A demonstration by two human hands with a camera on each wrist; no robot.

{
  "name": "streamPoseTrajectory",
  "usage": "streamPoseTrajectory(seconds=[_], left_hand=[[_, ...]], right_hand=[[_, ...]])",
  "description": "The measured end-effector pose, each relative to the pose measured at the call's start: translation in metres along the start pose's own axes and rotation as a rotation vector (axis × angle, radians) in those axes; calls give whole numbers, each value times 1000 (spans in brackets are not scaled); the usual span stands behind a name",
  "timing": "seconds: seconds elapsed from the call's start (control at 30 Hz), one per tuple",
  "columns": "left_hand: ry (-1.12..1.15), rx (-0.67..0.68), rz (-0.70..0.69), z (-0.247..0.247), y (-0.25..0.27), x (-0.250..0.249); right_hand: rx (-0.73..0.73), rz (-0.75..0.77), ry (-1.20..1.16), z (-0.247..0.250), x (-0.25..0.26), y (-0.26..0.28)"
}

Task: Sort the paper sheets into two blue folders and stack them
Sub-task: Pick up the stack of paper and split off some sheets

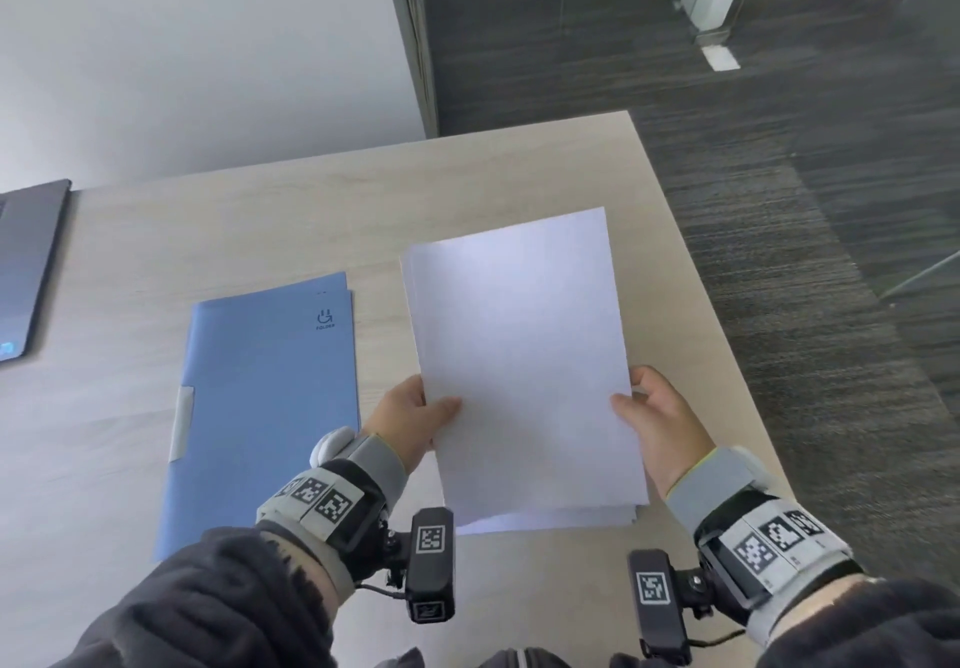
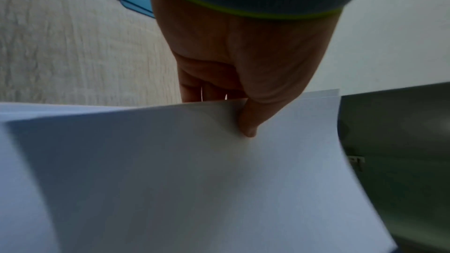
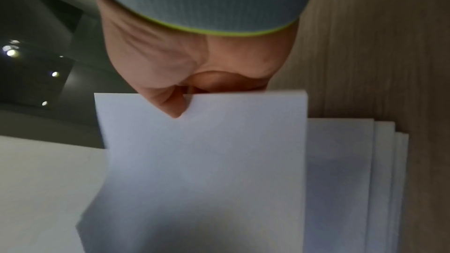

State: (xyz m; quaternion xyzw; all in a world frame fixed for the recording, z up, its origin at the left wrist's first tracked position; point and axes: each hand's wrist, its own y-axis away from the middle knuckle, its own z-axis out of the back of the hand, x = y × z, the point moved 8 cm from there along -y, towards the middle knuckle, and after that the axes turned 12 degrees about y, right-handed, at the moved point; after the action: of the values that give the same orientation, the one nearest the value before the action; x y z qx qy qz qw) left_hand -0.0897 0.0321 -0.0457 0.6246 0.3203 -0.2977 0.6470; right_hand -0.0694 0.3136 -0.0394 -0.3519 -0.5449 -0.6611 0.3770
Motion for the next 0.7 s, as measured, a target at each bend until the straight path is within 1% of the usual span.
streamPoseTrajectory(seconds=[0.1,0.2,0.3,0.4,0.47,0.57,0.7], left_hand=[[26,13,-41,-2,7,-7],[53,26,-97,-5,17,-20],[27,4,-187,-3,26,-39],[-54,-19,-279,-1,36,-59],[-99,-52,-313,1,42,-65],[-194,-80,-302,1,45,-60],[-344,-60,-225,-5,44,-40]], right_hand=[[47,-5,-2,-5,2,3],[75,51,29,-6,12,6],[44,95,117,0,28,7],[-12,162,128,7,51,8],[-55,190,133,11,56,7],[-60,167,195,12,44,6],[7,118,295,7,27,10]])
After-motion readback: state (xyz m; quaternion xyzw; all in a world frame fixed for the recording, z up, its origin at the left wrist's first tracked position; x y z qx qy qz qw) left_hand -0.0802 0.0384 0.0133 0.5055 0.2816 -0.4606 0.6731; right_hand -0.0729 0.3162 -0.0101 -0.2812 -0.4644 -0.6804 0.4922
